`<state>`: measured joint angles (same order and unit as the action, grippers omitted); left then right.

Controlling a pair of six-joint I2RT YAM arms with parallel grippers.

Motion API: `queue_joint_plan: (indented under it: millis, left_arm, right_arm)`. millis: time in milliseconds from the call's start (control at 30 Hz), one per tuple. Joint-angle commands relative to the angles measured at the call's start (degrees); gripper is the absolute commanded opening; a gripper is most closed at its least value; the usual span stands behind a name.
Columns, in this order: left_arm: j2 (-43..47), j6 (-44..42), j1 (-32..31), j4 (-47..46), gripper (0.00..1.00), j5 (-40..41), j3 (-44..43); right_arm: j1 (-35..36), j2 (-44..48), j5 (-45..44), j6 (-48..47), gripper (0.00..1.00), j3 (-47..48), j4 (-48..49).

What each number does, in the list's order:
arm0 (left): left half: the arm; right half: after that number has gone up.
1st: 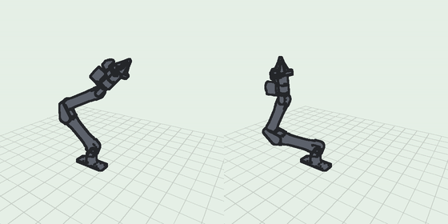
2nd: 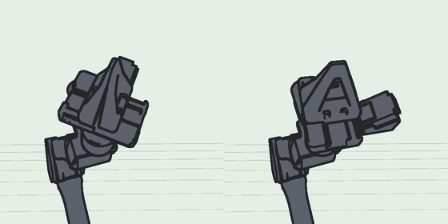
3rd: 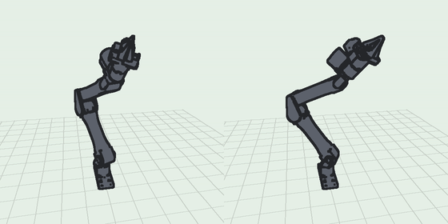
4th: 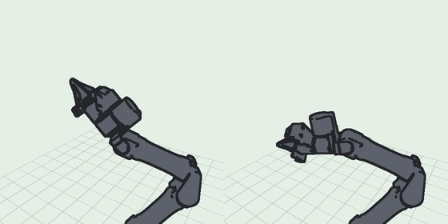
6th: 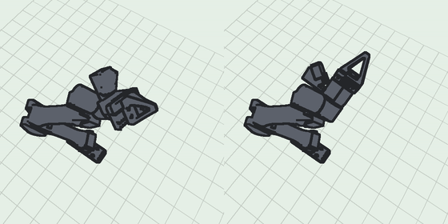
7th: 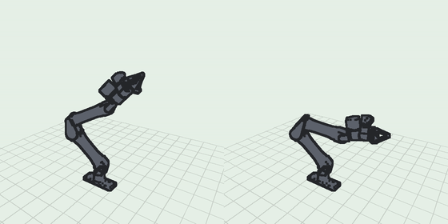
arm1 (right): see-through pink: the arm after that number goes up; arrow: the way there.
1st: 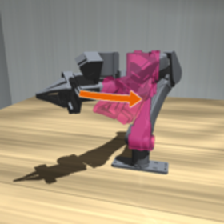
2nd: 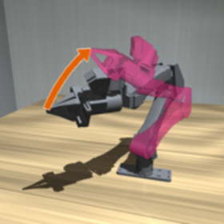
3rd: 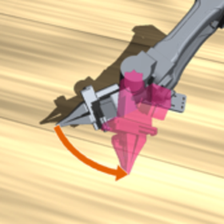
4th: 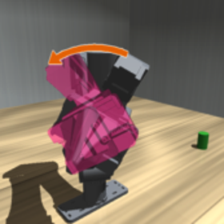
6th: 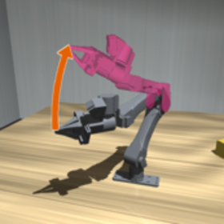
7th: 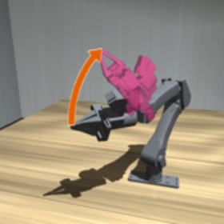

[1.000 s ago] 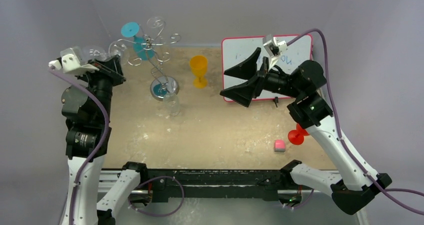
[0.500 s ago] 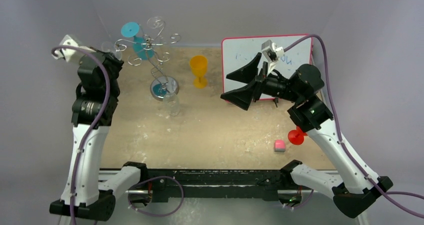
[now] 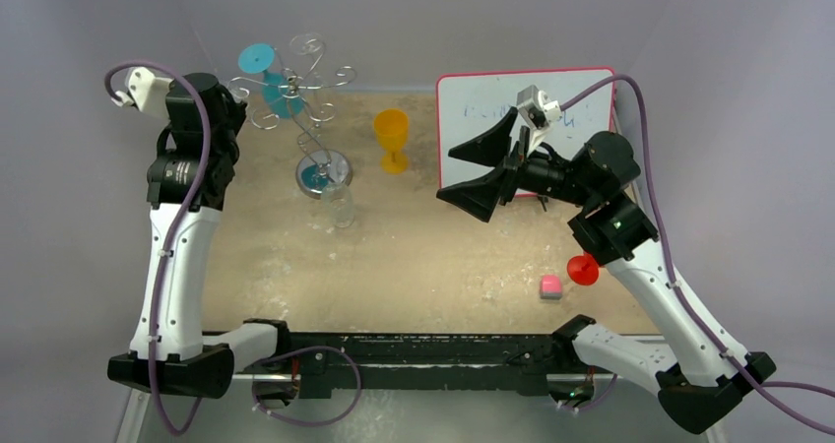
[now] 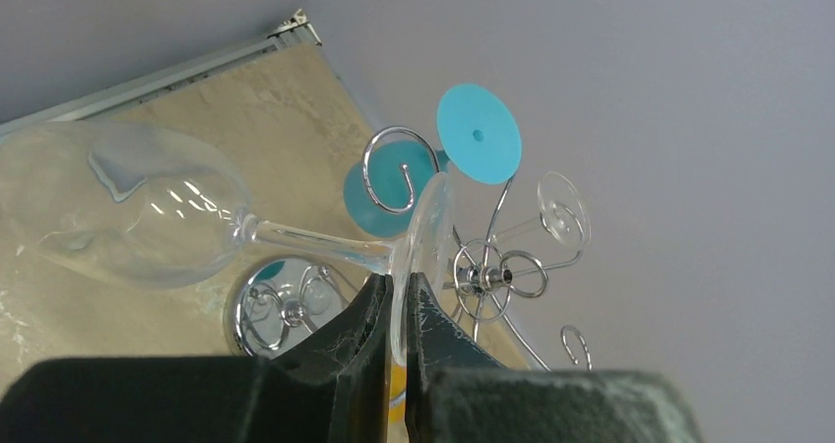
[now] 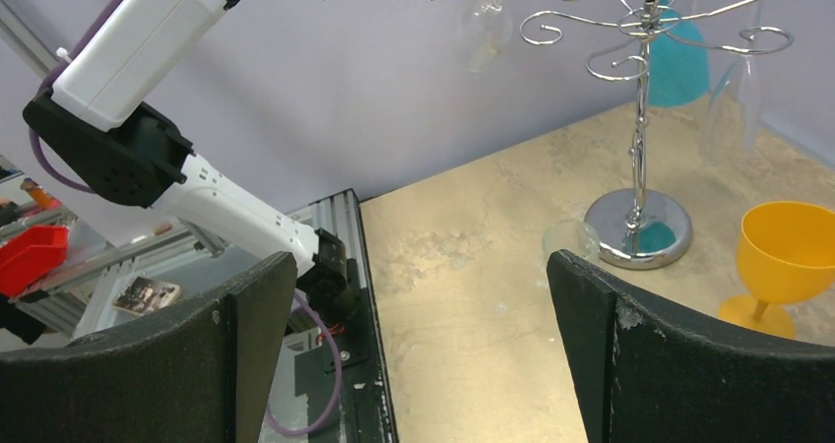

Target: Place the wine glass upside down on the wine glass rack

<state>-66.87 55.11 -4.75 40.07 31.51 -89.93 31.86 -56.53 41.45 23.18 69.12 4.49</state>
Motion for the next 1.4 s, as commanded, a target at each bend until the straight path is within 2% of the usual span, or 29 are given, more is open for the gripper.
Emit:
queue_joint_plan:
  millis: [0, 133, 467, 1000, 1367]
  left_arm:
    - [-0.8, 5.7, 3.9, -2.3, 0.00, -5.5, -2.6]
    - [-1.9, 8.4, 6.5, -4.2, 0.00, -11.6, -1.9]
    - [-2.4, 12.9, 7.0, -10.4, 0.00, -18.9, 2.8]
    - [-5.1, 15.3, 7.5, -17.7, 0.00, -21.0, 3.7]
    - [-7.1, 15.9, 8.2, -20.6, 0.00, -18.6, 3.5]
  right_arm:
    - [0.0, 1.2, -0.5, -2.4, 1.00, 0.2, 0.8]
    - [0.0, 1.2, -0.5, -2.9, 1.00, 0.5, 0.4]
    - [0.0, 0.5, -0.5, -2.8, 1.00, 0.7, 0.4]
    - [0.0, -0.2, -0.5, -1.9, 1.00, 1.2, 1.2]
    - [0.0, -0.2, -0.7, -1.8, 1.00, 1.5, 1.5]
